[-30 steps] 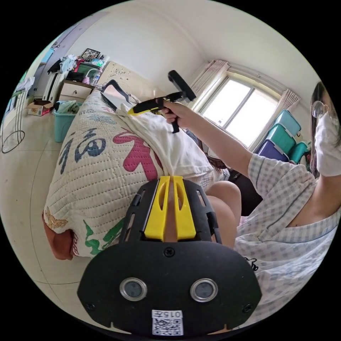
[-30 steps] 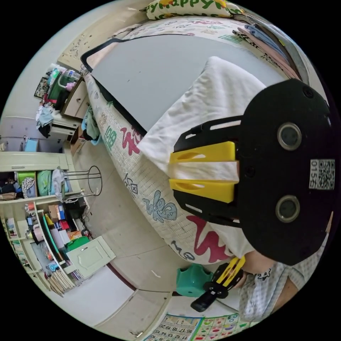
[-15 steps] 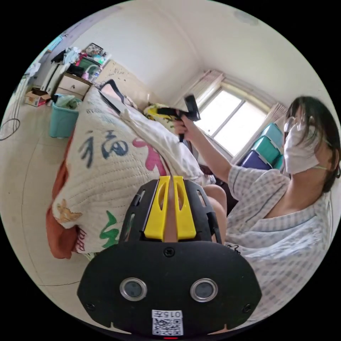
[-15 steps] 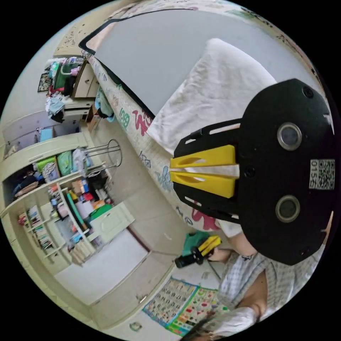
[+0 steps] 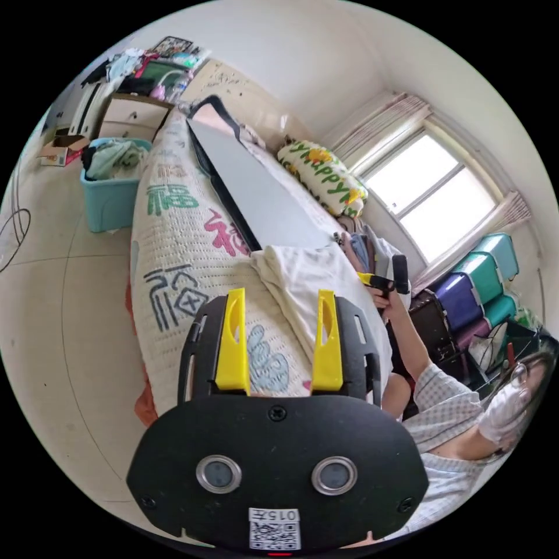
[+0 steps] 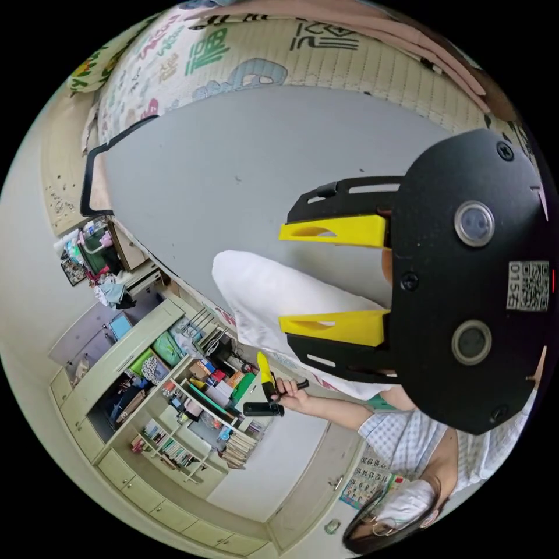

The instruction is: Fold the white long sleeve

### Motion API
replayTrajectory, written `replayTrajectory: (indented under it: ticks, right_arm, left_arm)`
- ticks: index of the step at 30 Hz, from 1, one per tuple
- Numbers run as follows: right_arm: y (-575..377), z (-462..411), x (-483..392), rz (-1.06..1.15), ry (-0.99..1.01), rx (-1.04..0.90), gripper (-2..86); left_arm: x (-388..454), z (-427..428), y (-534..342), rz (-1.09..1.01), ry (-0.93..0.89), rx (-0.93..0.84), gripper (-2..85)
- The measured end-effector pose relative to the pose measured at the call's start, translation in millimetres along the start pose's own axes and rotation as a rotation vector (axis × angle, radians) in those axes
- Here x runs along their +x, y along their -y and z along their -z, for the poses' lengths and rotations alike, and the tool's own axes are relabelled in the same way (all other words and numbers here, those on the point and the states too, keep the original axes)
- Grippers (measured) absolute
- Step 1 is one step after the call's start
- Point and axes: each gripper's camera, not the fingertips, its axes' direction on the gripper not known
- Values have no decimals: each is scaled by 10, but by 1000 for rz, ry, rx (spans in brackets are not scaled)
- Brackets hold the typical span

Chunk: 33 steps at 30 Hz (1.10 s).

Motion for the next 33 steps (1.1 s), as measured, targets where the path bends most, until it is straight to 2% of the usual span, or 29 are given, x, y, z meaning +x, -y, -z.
replayTrajectory:
  ticks: [3, 6, 14, 21, 24, 33]
  right_arm:
    - [116, -27, 172, -2, 42, -1, 173]
    - [236, -105, 308, -2, 85, -44, 173]
    - [268, -264, 503, 26, 186, -92, 147]
    - [21, -186, 394, 102, 210, -74, 87]
    - [-199, 76, 289, 152, 253, -15, 82]
    - [-1332, 1246, -533, 439, 326, 198, 80]
  left_arm:
    - [-227, -79, 218, 51, -103, 43, 163]
    - [-371, -231, 379, 69, -144, -12, 158]
    - [-613, -451, 514, 73, -188, -79, 134]
    - [-857, -448, 244, 81, -220, -39, 83]
    - [-746, -301, 33, -47, -318, 43, 56]
    - [572, 151, -842, -440, -269, 184, 50]
